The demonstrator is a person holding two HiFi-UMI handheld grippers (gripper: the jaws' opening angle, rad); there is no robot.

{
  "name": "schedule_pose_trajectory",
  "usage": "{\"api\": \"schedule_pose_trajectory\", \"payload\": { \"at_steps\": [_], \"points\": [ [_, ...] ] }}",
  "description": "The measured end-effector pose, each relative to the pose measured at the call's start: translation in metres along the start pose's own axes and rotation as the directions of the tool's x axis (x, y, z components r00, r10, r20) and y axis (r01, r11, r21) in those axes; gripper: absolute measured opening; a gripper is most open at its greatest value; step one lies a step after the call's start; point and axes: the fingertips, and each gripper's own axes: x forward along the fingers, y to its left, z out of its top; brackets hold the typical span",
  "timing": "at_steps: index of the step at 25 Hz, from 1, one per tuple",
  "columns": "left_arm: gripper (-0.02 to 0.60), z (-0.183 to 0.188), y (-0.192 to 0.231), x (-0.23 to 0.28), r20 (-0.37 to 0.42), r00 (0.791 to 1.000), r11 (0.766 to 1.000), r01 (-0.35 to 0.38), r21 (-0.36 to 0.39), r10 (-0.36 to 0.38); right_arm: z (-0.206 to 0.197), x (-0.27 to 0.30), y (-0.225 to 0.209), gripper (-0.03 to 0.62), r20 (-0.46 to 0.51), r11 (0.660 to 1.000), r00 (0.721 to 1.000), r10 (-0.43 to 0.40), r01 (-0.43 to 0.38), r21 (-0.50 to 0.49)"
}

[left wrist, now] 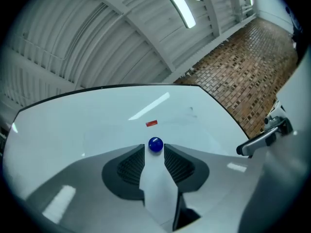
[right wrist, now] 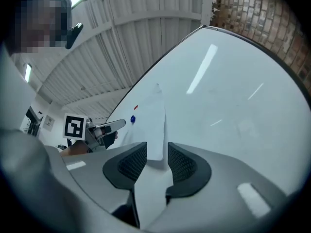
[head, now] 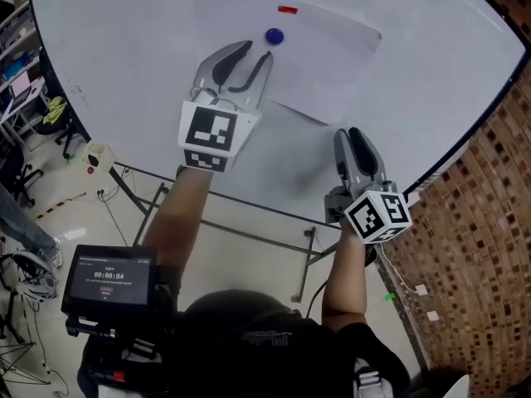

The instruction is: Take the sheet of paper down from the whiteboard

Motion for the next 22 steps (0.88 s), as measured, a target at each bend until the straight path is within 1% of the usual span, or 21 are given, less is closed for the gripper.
{"api": "schedule_pose_trajectory", "payload": {
  "at_steps": [2,4,6,9,13,18,22],
  "points": [
    [0.114,-0.012,0.008,0.015,-0.022,0.999,0.999,0.035,0.005,-0.035,-0.002,0.022,-0.006,0.152,-0.023,1.000,1.000,0.008,-0.007,0.019],
    [0.123,-0.013,0.006,0.023,-0.041,0.997,0.998,0.061,0.018,-0.060,-0.001,0.029,-0.009,0.161,-0.043,0.998,0.999,0.032,-0.030,0.048],
    [0.124,-0.010,0.001,0.026,-0.054,0.996,0.996,0.071,0.055,-0.068,0.000,0.030,-0.009,0.166,-0.053,0.996,0.997,0.058,-0.054,0.071],
    [0.124,-0.005,-0.005,0.030,-0.062,0.996,0.992,0.073,0.102,-0.067,-0.001,0.032,-0.008,0.170,-0.061,0.994,0.995,0.074,-0.069,0.080],
    [0.124,0.000,-0.008,0.031,-0.059,0.996,0.992,0.076,0.103,-0.070,0.000,0.032,-0.005,0.167,-0.066,0.993,0.994,0.085,-0.079,0.084],
    [0.129,0.006,-0.003,0.028,-0.038,0.999,0.994,0.039,0.101,-0.035,0.003,0.030,0.000,0.164,-0.068,0.988,0.991,0.115,-0.107,0.112],
    [0.130,0.007,-0.003,0.026,-0.030,0.999,0.996,0.027,0.081,-0.025,-0.001,0.030,0.007,0.164,-0.082,0.981,0.985,0.150,-0.137,0.140]
  ]
}}
